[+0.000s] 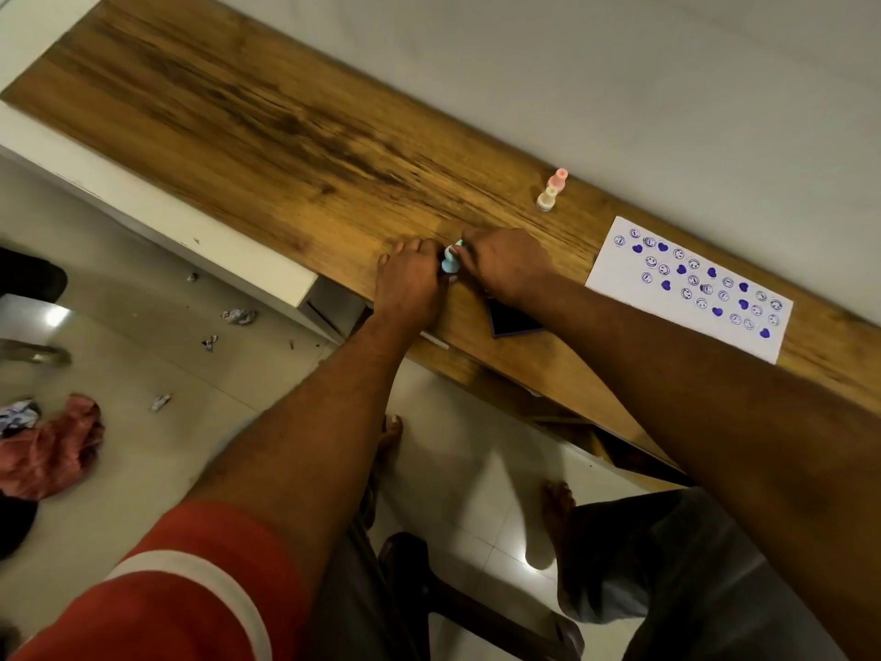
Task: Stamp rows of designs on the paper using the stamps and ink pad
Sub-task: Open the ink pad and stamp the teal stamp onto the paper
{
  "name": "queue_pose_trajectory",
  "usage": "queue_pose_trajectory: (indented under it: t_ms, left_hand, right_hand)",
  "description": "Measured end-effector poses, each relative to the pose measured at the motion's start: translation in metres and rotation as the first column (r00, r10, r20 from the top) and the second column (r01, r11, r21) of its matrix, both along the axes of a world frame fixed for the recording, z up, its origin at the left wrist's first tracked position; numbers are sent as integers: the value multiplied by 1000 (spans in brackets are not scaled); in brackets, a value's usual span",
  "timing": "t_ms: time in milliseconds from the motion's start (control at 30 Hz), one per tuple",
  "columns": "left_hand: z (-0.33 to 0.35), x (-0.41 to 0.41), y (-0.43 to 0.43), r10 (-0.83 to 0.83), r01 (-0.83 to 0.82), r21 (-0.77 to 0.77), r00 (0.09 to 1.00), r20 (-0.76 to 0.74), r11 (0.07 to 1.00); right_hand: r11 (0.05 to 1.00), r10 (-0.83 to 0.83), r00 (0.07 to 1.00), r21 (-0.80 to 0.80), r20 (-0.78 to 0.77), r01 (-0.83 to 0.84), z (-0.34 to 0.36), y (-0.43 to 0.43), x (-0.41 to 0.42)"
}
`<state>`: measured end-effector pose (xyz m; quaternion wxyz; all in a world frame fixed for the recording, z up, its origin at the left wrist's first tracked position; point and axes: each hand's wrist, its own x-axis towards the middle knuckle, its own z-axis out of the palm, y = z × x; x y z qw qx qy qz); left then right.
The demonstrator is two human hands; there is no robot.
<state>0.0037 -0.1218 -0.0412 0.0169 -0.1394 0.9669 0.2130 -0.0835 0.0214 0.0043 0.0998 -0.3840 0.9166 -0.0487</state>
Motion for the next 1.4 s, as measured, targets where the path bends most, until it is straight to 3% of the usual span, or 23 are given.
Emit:
queue_pose_trajectory:
  t_ms: [133, 400, 533, 667, 800, 900, 1100, 1233, 1400]
  left_hand:
    - [0, 1, 0, 47, -45, 113, 999, -17, 993]
    - [10, 2, 4, 5, -2, 99, 999, -36, 995]
    - [21, 6, 18, -160, 168, 64, 980, -120, 984]
    - [12, 15, 37, -351, 349, -67, 936, -22, 935]
    - [1, 17, 45, -400, 395, -137, 916, -13, 908]
    - [1, 16, 46, -383, 375, -135, 923, -31, 917]
    - [2, 18, 48, -344, 340, -110, 939, -21, 934]
    - [3, 18, 48, -330, 325, -100, 943, -37, 940]
    - [6, 16, 49, -335, 332, -113, 942, -3, 936]
  right_hand:
    - [995, -86, 996, -43, 14, 87, 6, 39, 0]
    - [983, -167, 981, -64, 99, 173, 0, 118, 23]
    - [976, -188, 970, -82, 157, 203, -6, 124, 36]
    - [969, -214, 962, -84, 171, 231, -12, 122, 40]
    - [971, -218, 958, -56, 185, 232, -13, 121, 43]
    - [981, -193, 974, 9, 118, 193, -7, 118, 41]
    - [994, -74, 956, 52, -282, 93, 15, 104, 37]
    - [948, -51, 986, 302, -160, 98, -10, 95, 58]
    - [935, -15, 980, 344, -199, 84, -15, 96, 55]
